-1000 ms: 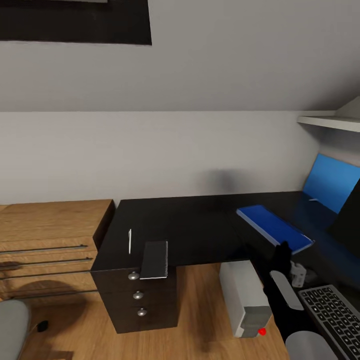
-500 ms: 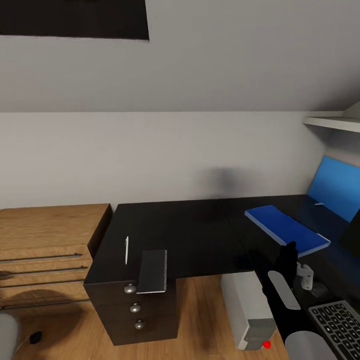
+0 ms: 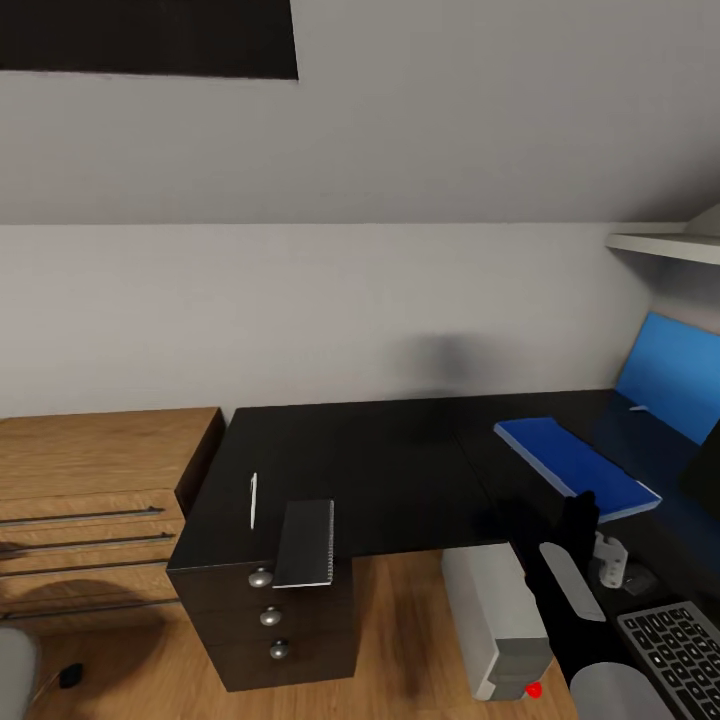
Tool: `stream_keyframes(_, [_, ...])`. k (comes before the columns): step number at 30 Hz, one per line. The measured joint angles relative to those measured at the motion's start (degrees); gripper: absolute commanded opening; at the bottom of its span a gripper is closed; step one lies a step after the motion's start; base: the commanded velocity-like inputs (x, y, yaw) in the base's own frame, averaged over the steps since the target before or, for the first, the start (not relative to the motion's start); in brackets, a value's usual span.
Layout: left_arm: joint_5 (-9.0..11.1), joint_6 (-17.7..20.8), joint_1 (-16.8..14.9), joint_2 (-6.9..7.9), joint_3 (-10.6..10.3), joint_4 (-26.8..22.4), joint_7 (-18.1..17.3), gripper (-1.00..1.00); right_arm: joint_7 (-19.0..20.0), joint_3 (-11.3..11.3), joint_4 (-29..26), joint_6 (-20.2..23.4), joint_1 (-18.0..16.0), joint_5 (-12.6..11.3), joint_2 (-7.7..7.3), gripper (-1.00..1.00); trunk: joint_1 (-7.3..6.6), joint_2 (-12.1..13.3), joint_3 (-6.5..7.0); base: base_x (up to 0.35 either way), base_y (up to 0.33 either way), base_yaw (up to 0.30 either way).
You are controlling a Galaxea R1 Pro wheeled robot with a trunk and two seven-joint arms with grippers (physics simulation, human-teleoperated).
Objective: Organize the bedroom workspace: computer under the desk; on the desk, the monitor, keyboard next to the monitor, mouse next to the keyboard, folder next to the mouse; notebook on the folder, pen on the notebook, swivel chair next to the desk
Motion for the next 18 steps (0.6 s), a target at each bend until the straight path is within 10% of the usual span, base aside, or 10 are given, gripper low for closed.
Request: stream_keyframes(18, [0.1,0.2,0.0,-0.10,0.0,-0.3,0.3,1.00,0.2,0.2,-0.2,0.3,0.0,-0.9,-0.01,-1.00,1.09,-2.0,-0.89,0.000,0.000,0.000])
